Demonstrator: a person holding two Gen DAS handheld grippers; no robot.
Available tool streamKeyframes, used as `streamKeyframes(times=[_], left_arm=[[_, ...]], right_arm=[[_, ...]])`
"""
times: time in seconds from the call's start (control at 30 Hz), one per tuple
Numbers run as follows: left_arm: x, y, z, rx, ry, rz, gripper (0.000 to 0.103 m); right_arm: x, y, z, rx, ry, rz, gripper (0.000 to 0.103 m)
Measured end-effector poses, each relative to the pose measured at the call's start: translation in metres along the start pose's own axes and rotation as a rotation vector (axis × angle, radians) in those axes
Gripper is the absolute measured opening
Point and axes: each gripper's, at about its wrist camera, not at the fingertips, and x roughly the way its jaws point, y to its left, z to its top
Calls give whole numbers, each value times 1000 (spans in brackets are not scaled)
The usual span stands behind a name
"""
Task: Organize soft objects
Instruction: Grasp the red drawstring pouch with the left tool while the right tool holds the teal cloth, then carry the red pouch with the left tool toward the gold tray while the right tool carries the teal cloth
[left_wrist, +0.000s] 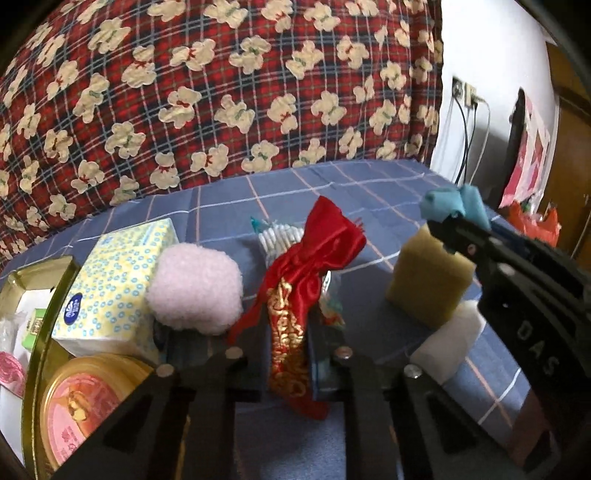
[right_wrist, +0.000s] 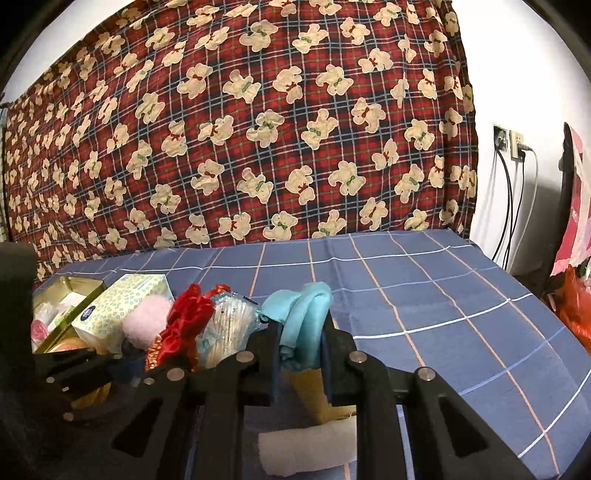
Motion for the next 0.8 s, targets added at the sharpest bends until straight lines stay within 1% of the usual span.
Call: streamKeyframes(times=[0.07, 0.2, 0.3, 0.43, 0.5, 0.7, 0.8], left_arm=[[-4, 2, 0, -11, -21, -1, 13], [-14, 9, 2, -36, -107, 7, 13], [-19, 15, 2, -61, -151, 15, 13], [-19, 20, 2, -84, -156, 17, 13], [-22, 21, 3, -85, -184, 42, 13], [-25, 22, 3, -71, -221, 86, 13], [-24, 23, 5, -68, -221, 100, 13]], right_arm=[[1, 2, 1, -4, -8, 4, 19], [3, 7, 4, -2, -43, 22, 19], [6, 8, 6, 13, -51, 38, 19], [8, 13, 9, 25, -76, 46, 19], [9, 17, 10, 18, -89, 46, 19], [15, 24, 12, -3, -77, 47, 19], [20, 22, 13, 11, -65, 48, 19]])
